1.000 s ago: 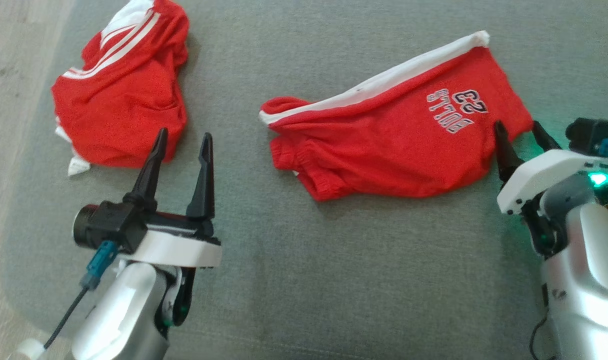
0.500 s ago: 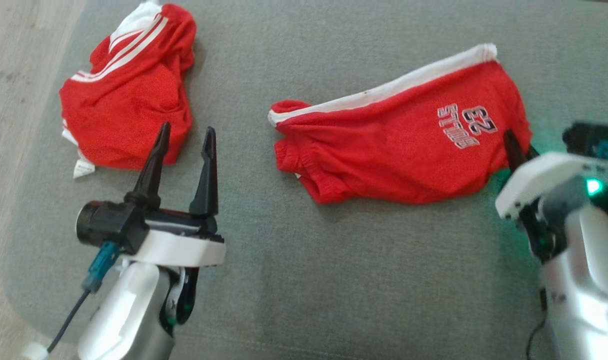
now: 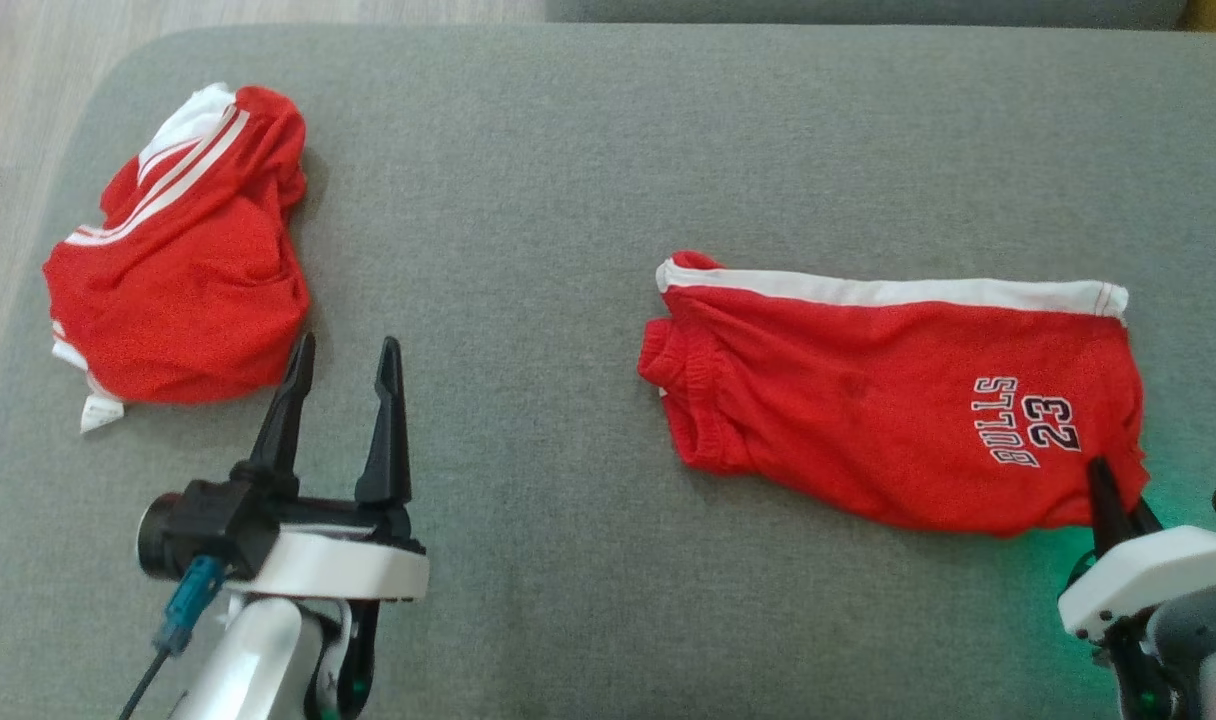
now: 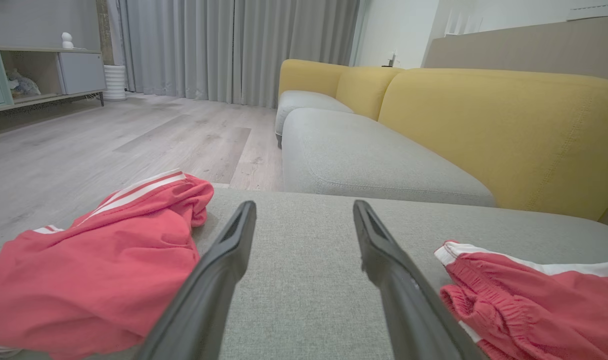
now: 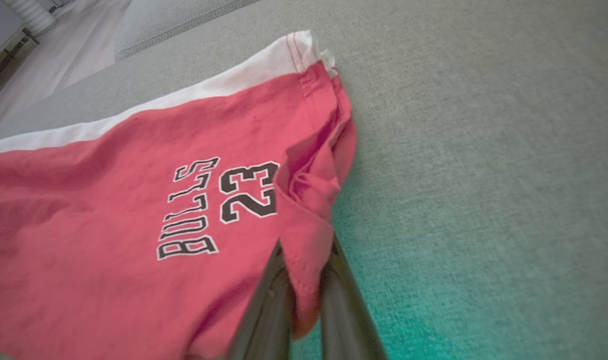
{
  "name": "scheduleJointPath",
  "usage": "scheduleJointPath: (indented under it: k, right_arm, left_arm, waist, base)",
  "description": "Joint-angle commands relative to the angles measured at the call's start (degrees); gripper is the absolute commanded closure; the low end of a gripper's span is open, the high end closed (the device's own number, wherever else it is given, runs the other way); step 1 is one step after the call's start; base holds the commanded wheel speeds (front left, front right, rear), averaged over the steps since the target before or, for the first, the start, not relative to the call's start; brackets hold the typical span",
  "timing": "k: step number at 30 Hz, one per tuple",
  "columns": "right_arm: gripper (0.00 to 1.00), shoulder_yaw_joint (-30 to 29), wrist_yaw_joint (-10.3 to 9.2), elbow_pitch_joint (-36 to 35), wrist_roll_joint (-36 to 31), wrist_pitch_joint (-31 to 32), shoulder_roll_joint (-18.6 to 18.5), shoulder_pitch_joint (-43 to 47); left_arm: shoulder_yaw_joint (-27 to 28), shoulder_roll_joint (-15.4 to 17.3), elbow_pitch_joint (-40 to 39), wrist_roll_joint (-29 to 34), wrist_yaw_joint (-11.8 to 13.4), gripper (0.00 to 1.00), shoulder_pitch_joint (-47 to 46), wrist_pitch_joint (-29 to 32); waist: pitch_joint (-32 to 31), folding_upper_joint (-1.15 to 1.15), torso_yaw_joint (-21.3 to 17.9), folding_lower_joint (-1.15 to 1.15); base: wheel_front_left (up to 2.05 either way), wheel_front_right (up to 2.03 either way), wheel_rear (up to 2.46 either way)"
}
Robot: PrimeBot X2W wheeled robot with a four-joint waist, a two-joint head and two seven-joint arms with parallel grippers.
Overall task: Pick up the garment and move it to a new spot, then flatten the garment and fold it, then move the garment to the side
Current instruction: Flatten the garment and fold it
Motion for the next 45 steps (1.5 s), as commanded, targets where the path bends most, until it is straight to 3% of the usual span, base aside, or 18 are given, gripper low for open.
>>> scheduleJointPath:
  k: [1, 7, 13, 17, 21, 22, 23, 33, 38, 45]
  right_arm:
    - [1.0, 1.2, -0.11, -2.7, 0.6, 0.1, -0.4, -1.0]
    - [1.0, 4.8, -0.11, -7.9, -1.2, 1.2, -0.4, -2.6]
    - [1.0, 21.1, -0.11, -13.3, -1.1, 2.8, -0.4, -8.3]
    - [1.0, 31.6, -0.11, -10.5, 2.2, 4.2, -0.4, -10.0]
    - [1.0, 36.8, -0.11, -5.3, 4.8, 5.3, -0.4, -9.2]
    - [0.68, 37.5, -0.11, -4.3, 5.3, 5.0, -0.4, -9.1]
    - [0.0, 38.1, -0.11, -3.5, 5.7, 4.7, -0.4, -8.9]
    - [0.0, 39.4, -0.11, -8.8, 3.8, -9.0, -0.3, -10.7]
    - [0.0, 30.5, -0.11, -13.4, -2.8, -13.6, -0.3, -9.9]
    - [0.0, 19.3, -0.11, -18.5, -7.7, -12.7, -0.3, -4.2]
  left_arm:
    - [2.8, 1.3, -2.0, -0.3, 0.4, 0.0, -0.7, -0.4]
    - [2.1, 1.2, -1.9, -0.5, 0.3, 0.0, -0.2, -0.2]
    - [1.2, 0.8, -1.8, -0.6, 0.0, 0.0, -0.6, -0.1]
    - [0.8, 0.4, -1.5, -0.7, 0.0, 0.0, -0.7, -0.1]
    - [0.6, 0.0, -1.2, -1.0, 0.0, 0.0, -0.7, -0.1]
    - [0.6, -0.1, -1.1, -1.1, 0.0, 0.0, -0.6, -0.1]
    - [0.6, -0.1, -1.0, -1.1, 0.0, 0.0, -0.6, -0.1]
    - [1.8, 0.5, -0.7, -1.0, 0.3, 0.0, -0.1, -0.3]
    - [2.7, 1.5, -1.0, -0.5, 1.1, 0.0, 0.7, -0.3]
    - [3.3, 3.0, -2.1, 0.0, 2.3, 0.0, 2.5, -0.1]
  waist:
    - [-0.4, 0.0, -0.3, 0.01]
    - [-1.1, 0.0, 0.0, 0.01]
    - [-1.7, 0.0, 1.3, 0.01]
    - [-2.0, 0.0, 2.5, 0.01]
    - [-1.9, 0.0, 3.6, 0.01]
    - [-1.8, 0.0, 3.9, 0.01]
    - [-1.7, 0.0, 4.0, 0.01]
    - [-1.6, 0.0, 3.3, 0.01]
    - [-3.0, 0.0, 2.5, 0.01]
    - [-4.8, 0.0, 1.4, 0.01]
  base:
    - [0.0, 0.0, 0.0]
    - [0.0, 0.0, 0.0]
    - [0.0, 0.0, 0.0]
    - [0.0, 0.0, 0.0]
    - [0.0, 0.0, 0.0]
    - [0.0, 0.0, 0.0]
    - [0.0, 0.0, 0.0]
    - [0.0, 0.0, 0.0]
    - [0.0, 0.0, 0.0]
    - [0.0, 0.0, 0.0]
